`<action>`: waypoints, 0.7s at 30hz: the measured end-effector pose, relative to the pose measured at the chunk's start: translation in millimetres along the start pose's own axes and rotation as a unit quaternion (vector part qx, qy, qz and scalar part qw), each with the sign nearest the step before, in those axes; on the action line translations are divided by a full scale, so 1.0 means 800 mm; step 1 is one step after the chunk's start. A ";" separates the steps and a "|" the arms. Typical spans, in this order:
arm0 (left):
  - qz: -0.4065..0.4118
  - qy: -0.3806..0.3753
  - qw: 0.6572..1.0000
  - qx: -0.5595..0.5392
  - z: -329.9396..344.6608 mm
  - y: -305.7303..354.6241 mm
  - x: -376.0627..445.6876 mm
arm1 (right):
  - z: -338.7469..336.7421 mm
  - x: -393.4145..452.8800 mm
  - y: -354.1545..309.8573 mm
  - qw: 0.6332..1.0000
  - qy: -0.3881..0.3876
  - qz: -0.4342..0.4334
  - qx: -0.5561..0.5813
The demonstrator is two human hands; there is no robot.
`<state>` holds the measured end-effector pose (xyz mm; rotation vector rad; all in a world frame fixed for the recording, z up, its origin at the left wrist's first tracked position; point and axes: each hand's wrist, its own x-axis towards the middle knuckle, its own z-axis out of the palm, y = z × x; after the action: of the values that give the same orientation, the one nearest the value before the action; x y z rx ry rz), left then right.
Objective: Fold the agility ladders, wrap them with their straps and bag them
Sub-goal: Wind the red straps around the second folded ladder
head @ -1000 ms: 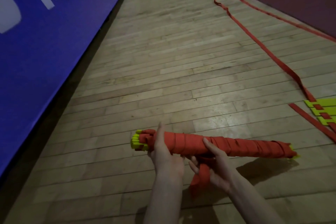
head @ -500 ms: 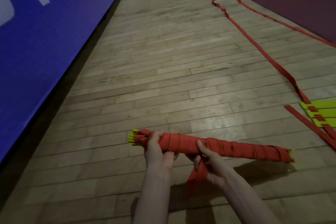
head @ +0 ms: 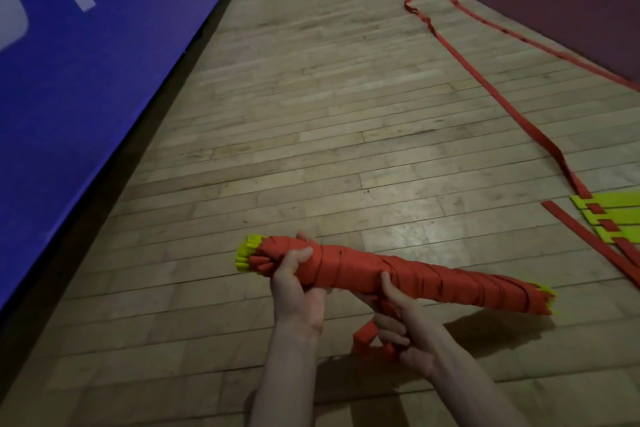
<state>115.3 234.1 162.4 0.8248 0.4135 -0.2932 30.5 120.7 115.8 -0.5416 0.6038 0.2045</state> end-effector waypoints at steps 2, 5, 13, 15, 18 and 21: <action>-0.006 -0.007 1.000 0.004 0.003 0.001 0.000 | -0.001 -0.005 0.004 1.000 -0.006 -0.011 0.006; -0.005 -0.018 1.000 0.001 0.006 0.002 0.001 | -0.002 -0.005 0.004 1.000 -0.013 -0.015 0.019; 0.046 -0.100 0.994 -0.010 -0.008 -0.002 -0.009 | 0.000 -0.010 -0.004 0.993 -0.045 0.024 0.103; 0.057 -0.168 0.984 -0.013 -0.013 -0.002 -0.011 | 0.008 -0.009 -0.005 0.992 -0.011 0.028 0.120; 0.047 -0.212 0.976 -0.022 -0.022 -0.004 -0.009 | 0.022 -0.007 -0.013 0.989 0.051 0.032 0.132; 0.027 -0.212 0.975 -0.056 -0.027 -0.001 -0.005 | 0.030 -0.004 -0.018 0.990 0.067 0.031 0.122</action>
<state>106.1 250.0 150.6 0.6401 0.0069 -0.3813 44.1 121.7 140.5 -0.3022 0.7654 0.1501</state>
